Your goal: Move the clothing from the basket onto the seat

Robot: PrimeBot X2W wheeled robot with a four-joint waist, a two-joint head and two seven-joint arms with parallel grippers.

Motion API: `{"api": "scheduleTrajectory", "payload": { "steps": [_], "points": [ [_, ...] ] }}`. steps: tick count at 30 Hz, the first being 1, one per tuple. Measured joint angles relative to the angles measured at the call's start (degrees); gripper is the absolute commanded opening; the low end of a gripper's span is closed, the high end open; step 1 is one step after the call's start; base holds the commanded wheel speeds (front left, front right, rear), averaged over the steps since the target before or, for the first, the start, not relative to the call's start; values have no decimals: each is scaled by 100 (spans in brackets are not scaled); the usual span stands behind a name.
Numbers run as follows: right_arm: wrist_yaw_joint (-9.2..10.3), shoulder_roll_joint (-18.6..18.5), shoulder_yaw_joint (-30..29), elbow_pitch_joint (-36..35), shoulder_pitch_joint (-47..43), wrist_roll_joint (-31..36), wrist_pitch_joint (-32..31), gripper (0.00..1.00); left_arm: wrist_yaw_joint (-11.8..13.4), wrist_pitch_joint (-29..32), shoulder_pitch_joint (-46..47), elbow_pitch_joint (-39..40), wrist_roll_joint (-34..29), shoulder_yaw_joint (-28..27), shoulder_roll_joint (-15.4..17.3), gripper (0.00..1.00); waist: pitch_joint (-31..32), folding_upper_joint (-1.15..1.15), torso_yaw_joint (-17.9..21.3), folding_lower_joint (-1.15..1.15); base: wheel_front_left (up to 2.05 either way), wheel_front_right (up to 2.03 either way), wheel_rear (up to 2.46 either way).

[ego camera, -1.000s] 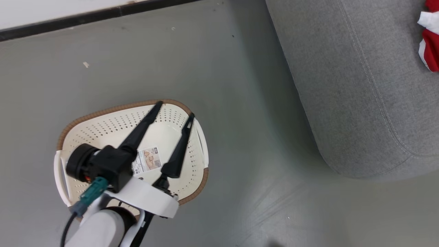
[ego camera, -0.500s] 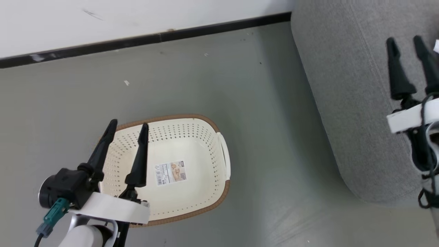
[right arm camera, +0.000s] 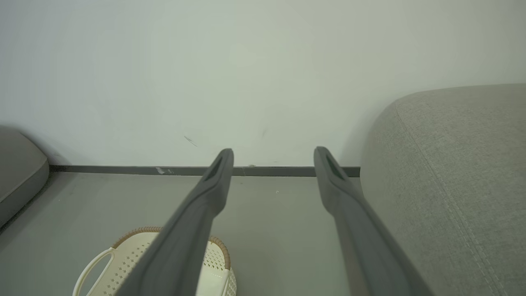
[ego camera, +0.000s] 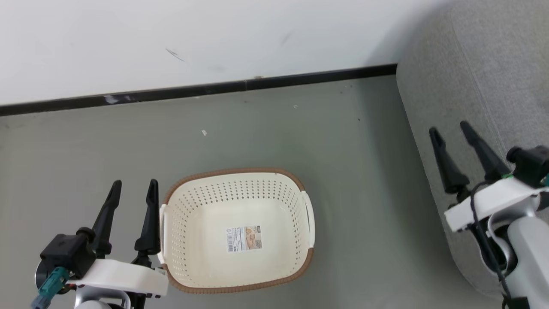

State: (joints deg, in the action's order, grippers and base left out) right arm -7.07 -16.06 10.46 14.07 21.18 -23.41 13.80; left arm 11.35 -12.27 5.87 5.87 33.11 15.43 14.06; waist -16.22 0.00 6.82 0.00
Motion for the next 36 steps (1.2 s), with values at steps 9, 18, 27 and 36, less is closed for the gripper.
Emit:
{"api": "scheduleTrajectory", "payload": {
  "steps": [9, 18, 27, 36],
  "points": [
    [0, 292, -93, 181, -728, 492, 37, 100, -100, -67, -266, -407, 76, -51, 13, 100, 550, 0, -326, 0, 0, 0, 0],
    [0, 584, -344, 181, -1197, 882, 38, 100, -197, -93, -469, -698, 220, -73, 4, 100, 1013, 0, -533, 0, 0, 0, 0],
    [0, 865, -487, 88, -1618, 1080, 40, 100, -250, -100, -661, -865, 224, -74, 4, 100, 1414, 0, -671, -1, 0, 0, 0],
    [0, 1016, -531, 46, -1987, 1290, 40, 100, -294, -101, -839, -970, 261, -71, 8, 100, 1730, 0, -751, -1, 0, 0, 0]
  ]
}}
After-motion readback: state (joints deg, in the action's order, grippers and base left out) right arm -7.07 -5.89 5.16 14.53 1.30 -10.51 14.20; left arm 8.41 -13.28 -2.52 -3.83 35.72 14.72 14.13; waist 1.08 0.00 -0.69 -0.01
